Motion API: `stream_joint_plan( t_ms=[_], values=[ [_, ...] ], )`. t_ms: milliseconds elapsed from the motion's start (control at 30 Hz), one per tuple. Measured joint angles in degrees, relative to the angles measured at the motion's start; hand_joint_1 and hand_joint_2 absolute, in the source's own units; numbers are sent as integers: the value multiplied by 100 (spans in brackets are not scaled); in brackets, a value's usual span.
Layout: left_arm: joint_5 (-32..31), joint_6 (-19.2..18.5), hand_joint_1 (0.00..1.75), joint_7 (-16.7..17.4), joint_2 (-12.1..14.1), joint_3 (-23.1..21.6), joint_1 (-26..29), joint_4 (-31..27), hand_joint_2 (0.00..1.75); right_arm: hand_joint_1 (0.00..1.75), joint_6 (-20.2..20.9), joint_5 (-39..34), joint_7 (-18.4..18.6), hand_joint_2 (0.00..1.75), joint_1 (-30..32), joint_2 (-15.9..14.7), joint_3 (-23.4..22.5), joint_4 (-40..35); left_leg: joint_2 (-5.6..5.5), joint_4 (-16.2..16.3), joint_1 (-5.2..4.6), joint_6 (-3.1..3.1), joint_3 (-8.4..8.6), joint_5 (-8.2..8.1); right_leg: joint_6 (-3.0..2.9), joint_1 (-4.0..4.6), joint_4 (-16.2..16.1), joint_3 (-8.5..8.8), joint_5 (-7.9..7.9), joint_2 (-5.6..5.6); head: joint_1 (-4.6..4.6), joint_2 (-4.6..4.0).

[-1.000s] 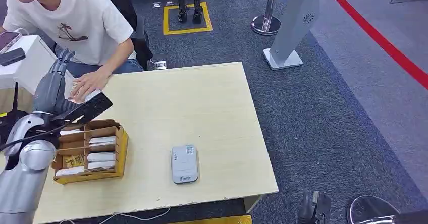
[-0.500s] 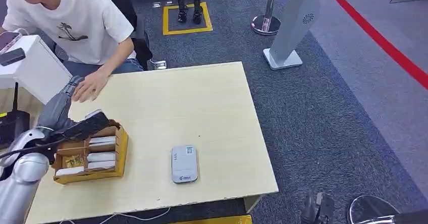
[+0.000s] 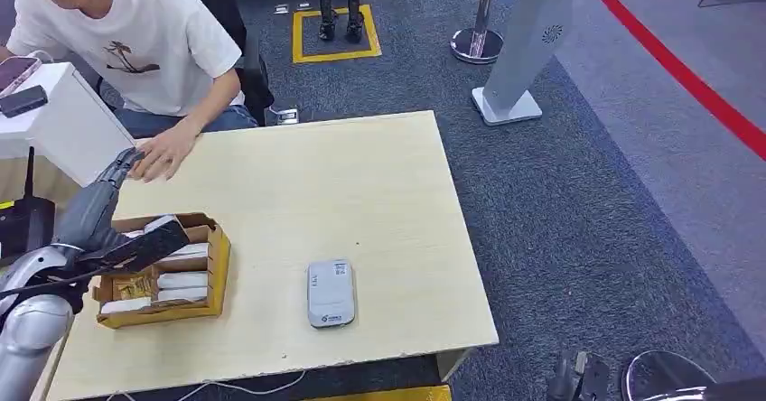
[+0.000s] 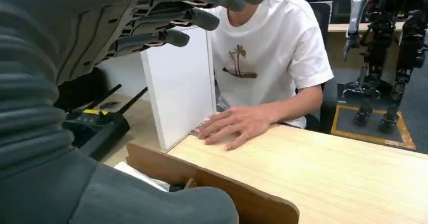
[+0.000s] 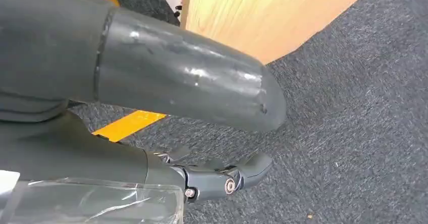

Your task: Pass the card to the sensor for recognition and then transmit it.

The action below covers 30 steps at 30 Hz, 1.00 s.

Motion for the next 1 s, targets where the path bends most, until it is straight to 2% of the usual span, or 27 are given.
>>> stream_joint_plan(
  t_ms=[167,367,500,767,867,1000],
  values=[
    [-81,85,0,-124,-236,-2,-171,52,175,0,2,83,2,0,-40,0,-2,-44,-4,2,0,0,-1,0,0,0,-1,-1,0,-3,0,0],
    [-173,63,0,-190,-684,-225,-1004,583,175,0,-17,170,31,0,-155,2,-2,-87,-4,3,-1,2,0,3,3,-1,-1,2,8,-7,-2,0],
    [-168,61,0,-214,-868,-330,-1314,846,175,0,-17,184,33,0,-176,2,-2,-90,-1,5,-1,2,2,3,3,-1,-1,-2,8,-3,-2,0],
    [-157,-18,0,-337,-1495,-945,-2164,1611,175,0,-24,168,37,0,-264,2,18,-90,-4,5,-4,3,-4,3,5,-3,-1,0,9,-6,0,0],
    [-30,44,0,-354,-1515,-1159,-2139,1652,175,0,-24,87,37,0,-253,9,18,-87,6,4,-7,3,-2,2,5,-5,0,1,9,5,-2,0],
    [81,402,0,-291,-1255,-1180,-1610,1357,175,0,-11,15,11,0,-170,7,18,-72,10,-4,-4,3,1,1,5,-4,0,-1,5,10,-2,0]
  ],
)
